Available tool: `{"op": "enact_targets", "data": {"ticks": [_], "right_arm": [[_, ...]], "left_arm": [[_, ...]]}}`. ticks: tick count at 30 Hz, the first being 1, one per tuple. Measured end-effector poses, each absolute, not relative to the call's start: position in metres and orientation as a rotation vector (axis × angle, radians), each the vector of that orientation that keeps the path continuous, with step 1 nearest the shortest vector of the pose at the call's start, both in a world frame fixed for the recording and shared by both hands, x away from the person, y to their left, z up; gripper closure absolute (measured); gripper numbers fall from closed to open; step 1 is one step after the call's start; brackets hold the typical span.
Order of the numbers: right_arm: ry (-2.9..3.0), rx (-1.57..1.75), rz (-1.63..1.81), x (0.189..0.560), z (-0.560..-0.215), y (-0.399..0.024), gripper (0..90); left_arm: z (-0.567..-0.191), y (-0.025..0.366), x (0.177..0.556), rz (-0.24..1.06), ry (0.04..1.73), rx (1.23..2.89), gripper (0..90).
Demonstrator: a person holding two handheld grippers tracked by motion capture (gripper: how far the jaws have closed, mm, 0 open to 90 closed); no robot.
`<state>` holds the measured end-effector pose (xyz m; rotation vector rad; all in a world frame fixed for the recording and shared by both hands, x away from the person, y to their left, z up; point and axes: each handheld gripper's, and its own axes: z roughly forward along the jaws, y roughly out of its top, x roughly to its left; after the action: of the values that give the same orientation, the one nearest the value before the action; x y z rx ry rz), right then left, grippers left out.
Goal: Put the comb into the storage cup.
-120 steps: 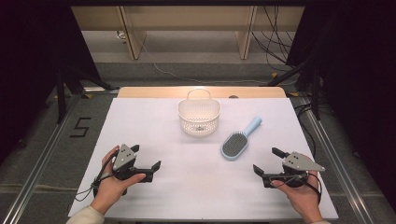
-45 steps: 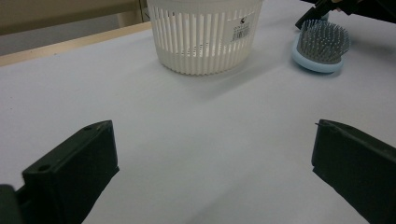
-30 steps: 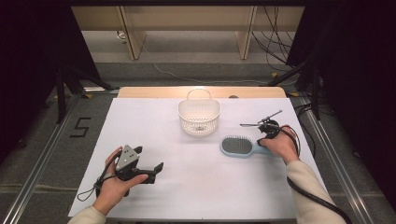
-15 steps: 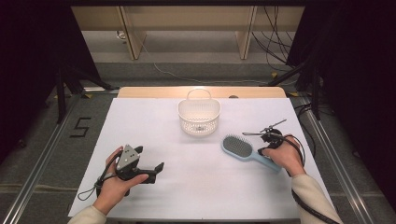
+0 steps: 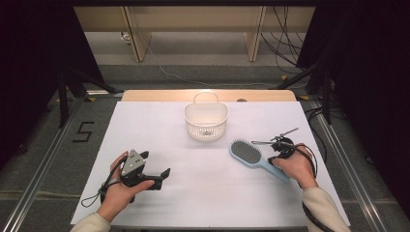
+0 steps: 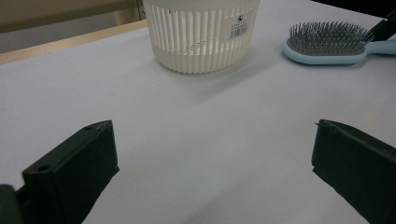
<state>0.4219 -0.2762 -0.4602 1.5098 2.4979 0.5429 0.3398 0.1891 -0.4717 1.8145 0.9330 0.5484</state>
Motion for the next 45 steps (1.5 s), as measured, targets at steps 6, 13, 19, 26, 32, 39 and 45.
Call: {"op": "enact_targets", "data": {"ticks": [6, 13, 19, 26, 32, 39, 45], "right_arm": [[2.521, 1.509, 0.519, 0.415, -0.459, -0.271, 90.0], [2.547, 1.491, 0.499, 0.407, -0.458, -0.265, 90.0], [2.561, 1.487, 0.486, 0.403, -0.457, -0.260, 90.0], [2.614, 1.454, 0.470, 0.395, -0.456, -0.249, 90.0], [2.635, 1.442, 0.464, 0.392, -0.456, -0.243, 90.0], [2.645, 1.457, 0.452, 0.390, -0.455, -0.237, 90.0], [2.646, 1.448, 0.452, 0.389, -0.455, -0.236, 90.0]], "left_arm": [[-0.471, 0.188, 0.340, 0.551, 0.929, 1.815, 0.0], [-0.471, 0.189, 0.340, 0.550, 0.927, 1.813, 0.0], [-0.471, 0.188, 0.340, 0.549, 0.924, 1.817, 0.0], [-0.471, 0.188, 0.340, 0.549, 0.925, 1.815, 0.0], [-0.471, 0.189, 0.341, 0.550, 0.928, 1.815, 0.0], [-0.471, 0.189, 0.341, 0.548, 0.926, 1.816, 0.0], [-0.471, 0.188, 0.341, 0.544, 0.924, 1.819, 0.0]]}}
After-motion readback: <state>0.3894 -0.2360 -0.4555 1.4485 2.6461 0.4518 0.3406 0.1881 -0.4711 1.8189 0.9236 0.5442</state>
